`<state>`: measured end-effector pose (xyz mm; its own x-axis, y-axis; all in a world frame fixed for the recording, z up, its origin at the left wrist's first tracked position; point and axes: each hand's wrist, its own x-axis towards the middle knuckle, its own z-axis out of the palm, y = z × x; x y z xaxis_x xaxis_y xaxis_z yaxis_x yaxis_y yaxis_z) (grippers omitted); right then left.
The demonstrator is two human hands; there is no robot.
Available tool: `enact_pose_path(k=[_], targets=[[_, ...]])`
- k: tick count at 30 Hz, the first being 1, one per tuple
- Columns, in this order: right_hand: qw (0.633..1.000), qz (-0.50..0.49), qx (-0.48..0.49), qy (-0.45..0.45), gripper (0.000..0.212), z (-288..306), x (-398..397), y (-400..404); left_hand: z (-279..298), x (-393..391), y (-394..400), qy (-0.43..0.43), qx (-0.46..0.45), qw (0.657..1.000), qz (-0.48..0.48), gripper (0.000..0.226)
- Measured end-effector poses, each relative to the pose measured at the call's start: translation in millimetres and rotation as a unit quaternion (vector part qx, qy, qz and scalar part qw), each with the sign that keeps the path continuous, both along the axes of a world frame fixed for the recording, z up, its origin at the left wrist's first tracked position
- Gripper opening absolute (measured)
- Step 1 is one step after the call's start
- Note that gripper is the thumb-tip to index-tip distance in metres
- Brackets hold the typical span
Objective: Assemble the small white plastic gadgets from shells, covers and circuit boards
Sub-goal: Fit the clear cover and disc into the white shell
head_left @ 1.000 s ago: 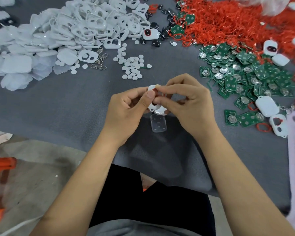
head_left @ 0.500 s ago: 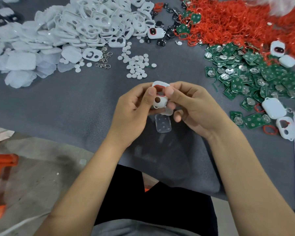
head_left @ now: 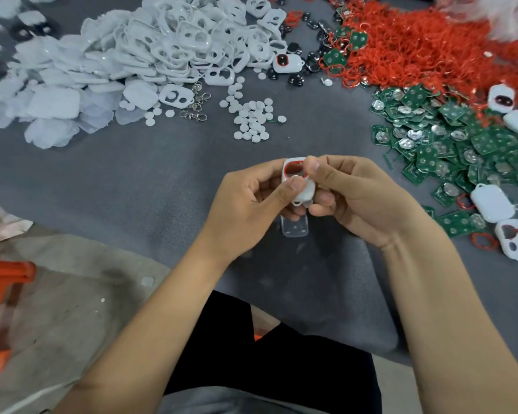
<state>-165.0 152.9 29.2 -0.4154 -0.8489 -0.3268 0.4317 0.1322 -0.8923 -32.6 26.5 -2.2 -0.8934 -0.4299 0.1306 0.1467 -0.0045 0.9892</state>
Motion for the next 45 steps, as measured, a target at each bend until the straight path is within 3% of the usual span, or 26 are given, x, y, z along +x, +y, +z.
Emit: enact_pose_path(k=[10, 17, 24, 26, 28, 30, 36, 42, 45], targets=[[1.000, -0.002, 0.010, 0.029, 0.022, 10, 0, -1, 0, -1, -1, -0.004, -0.051, 0.999, 0.012, 0.019], [0.993, -0.043, 0.022, 0.109, 0.017, -3, 3, 2, -4, -3, 3, -0.032, -0.082, 0.995, 0.049, 0.015], [0.992, -0.068, -0.016, 0.103, 0.016, -7, 4, -4, -1, -4, 2, -0.014, -0.029, 0.995, 0.096, 0.016], [0.986, -0.106, -0.025, 0.129, 0.017, -8, 5, -3, 1, -5, 1, 0.000, 0.027, 0.991, 0.130, 0.013], [0.953, -0.169, -0.013, 0.251, 0.015, -10, 4, -1, 2, -7, -2, 0.029, 0.113, 0.979, 0.168, 0.010], [0.892, -0.203, 0.014, 0.403, 0.014, -12, 2, 1, 2, -7, -5, 0.050, 0.156, 0.965, 0.204, 0.009], [0.771, -0.160, 0.083, 0.611, 0.011, -20, 14, -8, 0, -5, -12, 0.070, 0.141, 0.953, 0.258, 0.009], [0.713, -0.102, 0.060, 0.692, 0.010, -26, 22, -23, -3, 0, -14, 0.047, 0.096, 0.969, 0.224, 0.010], [0.705, -0.103, 0.082, 0.697, 0.009, -27, 18, -21, -3, 0, -13, 0.031, 0.076, 0.978, 0.192, 0.012]])
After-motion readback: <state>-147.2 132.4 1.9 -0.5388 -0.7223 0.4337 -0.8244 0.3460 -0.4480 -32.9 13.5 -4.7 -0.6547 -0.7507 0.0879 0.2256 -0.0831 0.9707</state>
